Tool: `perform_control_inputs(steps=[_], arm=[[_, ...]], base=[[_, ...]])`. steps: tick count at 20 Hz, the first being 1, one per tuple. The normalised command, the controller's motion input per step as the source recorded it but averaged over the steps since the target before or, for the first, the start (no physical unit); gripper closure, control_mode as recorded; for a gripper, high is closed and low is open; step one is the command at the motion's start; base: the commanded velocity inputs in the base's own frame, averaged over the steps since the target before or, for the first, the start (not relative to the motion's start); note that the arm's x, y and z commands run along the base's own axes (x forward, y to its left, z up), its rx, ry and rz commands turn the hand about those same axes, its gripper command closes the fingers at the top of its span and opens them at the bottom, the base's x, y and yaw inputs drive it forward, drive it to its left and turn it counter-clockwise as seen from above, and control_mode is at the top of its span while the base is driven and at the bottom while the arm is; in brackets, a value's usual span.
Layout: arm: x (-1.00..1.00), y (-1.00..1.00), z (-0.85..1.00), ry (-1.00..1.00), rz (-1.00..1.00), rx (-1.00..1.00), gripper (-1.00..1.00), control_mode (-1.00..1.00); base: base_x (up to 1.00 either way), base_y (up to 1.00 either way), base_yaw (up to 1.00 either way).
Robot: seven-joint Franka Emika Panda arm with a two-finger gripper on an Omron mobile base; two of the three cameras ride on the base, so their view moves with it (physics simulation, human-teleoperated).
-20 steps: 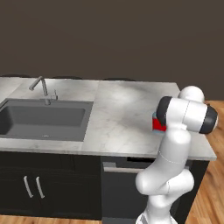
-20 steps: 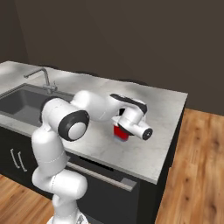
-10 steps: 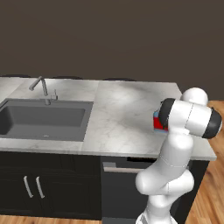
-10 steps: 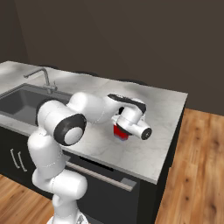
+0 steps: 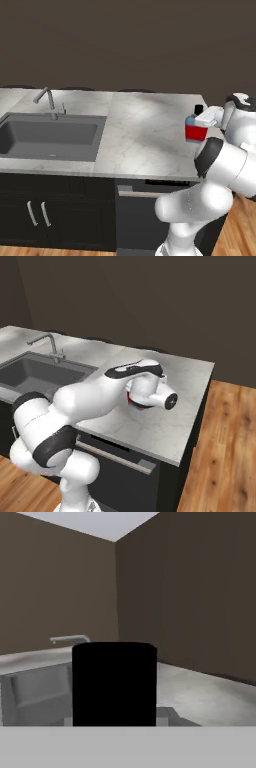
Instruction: Place the liquor on the top shelf of the fridge to keep it out of children's reach, and place the kiwi and avocado on lower shelves for easy access.
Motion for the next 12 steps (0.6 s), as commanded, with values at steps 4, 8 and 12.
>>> perform_control_inputs(steps=[4,8,12], arm=[[-0.97,0.44,1.00,-0.06,0.05,-0.06,1.00,-1.00],[-1.00,0.67,1.00,-0.06,0.03,-0.07,1.00,-1.00],[-1.00,0.76,1.00,-0.08,0.00,-0.08,1.00,-1.00]], base=[[0.00,0.00,0.00],[0.00,0.00,0.00],[0.00,0.00,0.00]])
